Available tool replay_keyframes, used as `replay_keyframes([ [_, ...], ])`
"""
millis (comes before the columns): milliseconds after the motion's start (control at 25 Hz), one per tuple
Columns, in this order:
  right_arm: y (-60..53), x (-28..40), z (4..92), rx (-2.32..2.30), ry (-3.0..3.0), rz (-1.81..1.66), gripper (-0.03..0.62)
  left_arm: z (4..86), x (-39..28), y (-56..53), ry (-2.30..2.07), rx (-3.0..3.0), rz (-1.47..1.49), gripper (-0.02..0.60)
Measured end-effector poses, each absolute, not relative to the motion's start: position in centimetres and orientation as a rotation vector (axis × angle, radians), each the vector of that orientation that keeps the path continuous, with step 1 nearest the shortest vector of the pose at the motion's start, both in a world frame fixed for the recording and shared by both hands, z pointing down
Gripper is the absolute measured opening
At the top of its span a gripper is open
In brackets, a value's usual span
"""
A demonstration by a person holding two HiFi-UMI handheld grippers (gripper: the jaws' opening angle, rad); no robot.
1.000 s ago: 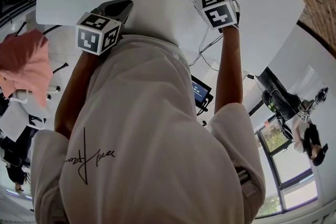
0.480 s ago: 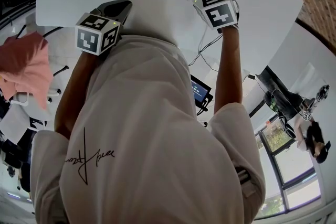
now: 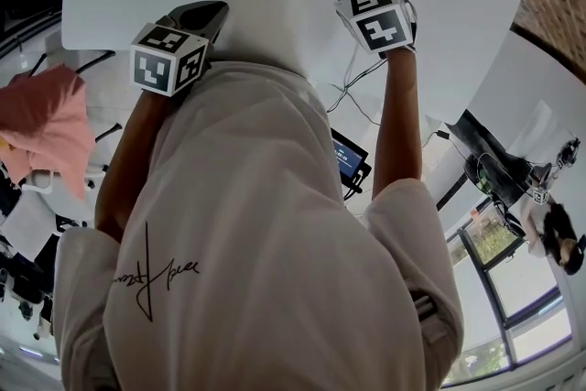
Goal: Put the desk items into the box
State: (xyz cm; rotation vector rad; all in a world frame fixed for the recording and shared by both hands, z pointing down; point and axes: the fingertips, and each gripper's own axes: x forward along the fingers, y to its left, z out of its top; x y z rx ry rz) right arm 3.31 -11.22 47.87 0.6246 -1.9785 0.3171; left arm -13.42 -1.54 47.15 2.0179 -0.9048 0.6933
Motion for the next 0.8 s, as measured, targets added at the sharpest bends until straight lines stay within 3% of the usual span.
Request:
replay_keyframes([
  [360,-9.8,4.4,47.0,0.675,-1.990,0.336,0.098,46.6,-12.6,-1.2,-0.906,2.045,0.699,0.005],
  [800,-7.8,6.5,45.5,0.810,-2.055,0.426,0.035,45.8,-10.7,-0.9,-0.895,2.098,0.715,0.005],
])
